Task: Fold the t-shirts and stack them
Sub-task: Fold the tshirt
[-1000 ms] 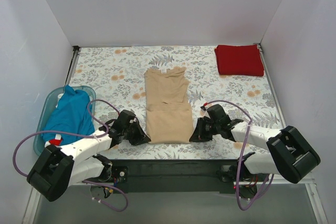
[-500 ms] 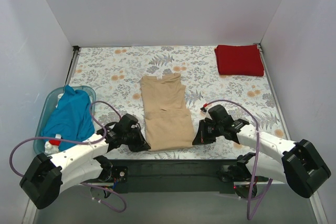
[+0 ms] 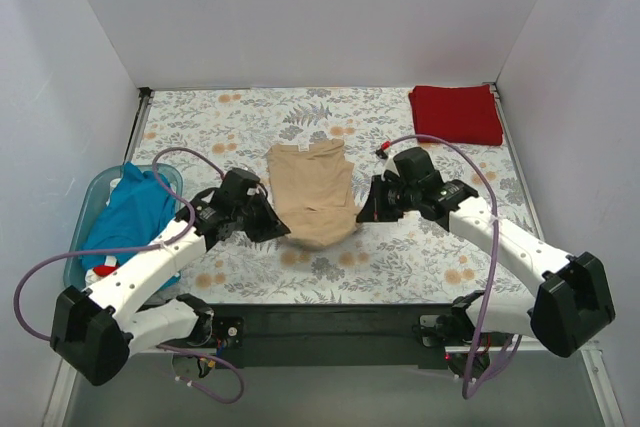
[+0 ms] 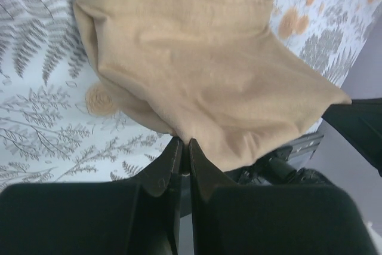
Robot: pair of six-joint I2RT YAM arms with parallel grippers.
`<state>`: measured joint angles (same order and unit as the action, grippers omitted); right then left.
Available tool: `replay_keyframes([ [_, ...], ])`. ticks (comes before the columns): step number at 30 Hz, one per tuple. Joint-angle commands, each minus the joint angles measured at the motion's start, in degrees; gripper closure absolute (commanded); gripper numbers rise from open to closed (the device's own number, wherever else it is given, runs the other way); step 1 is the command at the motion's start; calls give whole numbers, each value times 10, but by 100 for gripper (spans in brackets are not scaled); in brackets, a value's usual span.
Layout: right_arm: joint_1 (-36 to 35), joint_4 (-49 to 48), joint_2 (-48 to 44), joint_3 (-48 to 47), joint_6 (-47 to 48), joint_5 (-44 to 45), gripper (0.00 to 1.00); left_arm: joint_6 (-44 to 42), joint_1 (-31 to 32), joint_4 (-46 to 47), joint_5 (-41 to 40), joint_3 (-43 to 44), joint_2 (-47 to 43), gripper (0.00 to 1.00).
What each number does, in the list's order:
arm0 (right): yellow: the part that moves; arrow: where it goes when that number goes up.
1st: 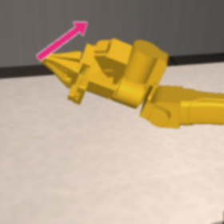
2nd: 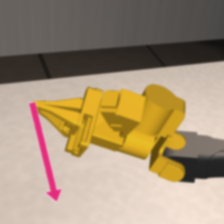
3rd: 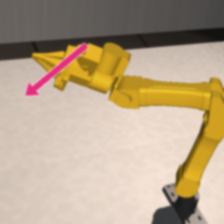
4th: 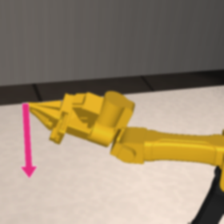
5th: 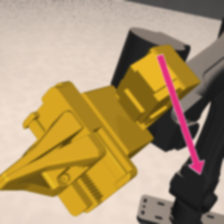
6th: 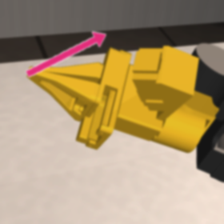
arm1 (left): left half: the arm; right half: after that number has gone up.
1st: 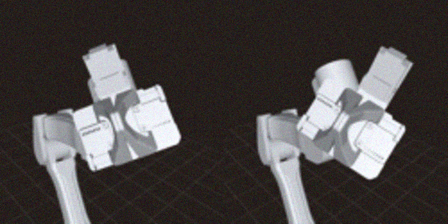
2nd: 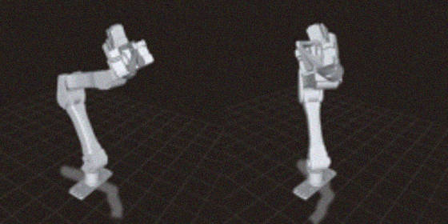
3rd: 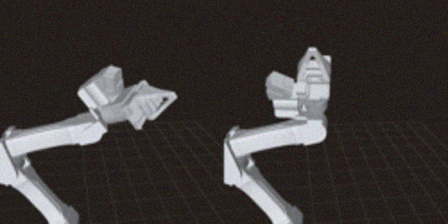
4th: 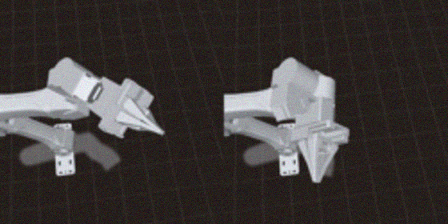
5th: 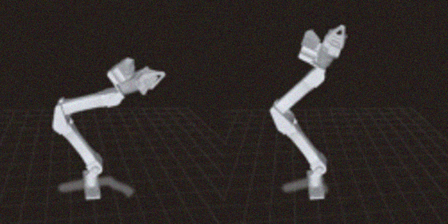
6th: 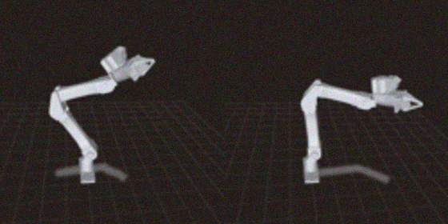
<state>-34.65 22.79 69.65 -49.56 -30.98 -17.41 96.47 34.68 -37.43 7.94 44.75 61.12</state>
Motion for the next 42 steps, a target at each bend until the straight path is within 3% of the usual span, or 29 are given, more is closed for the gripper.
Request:
replay_keyframes([
  [1,15,10,34,-57,34,10,99,-57,-54,4,16,48,35,100],
  [11,74,3,216,-247,62,-32,99,-109,-118,60,40,188,186,100],
  [18,114,0,344,-373,71,-78,99,-77,-165,147,53,213,264,100],
  [33,154,-18,617,-714,81,-155,98,-54,-254,224,83,337,445,100],
  [35,158,-28,661,-744,79,-158,87,-56,-261,239,92,355,485,100],
  [36,160,-39,674,-766,78,-158,73,-57,-267,253,103,356,497,100],
  [38,170,-48,710,-787,70,-167,59,-55,-276,301,111,344,512,79],
  [42,185,-68,717,-800,68,-166,33,-39,-319,358,129,319,507,61],
])
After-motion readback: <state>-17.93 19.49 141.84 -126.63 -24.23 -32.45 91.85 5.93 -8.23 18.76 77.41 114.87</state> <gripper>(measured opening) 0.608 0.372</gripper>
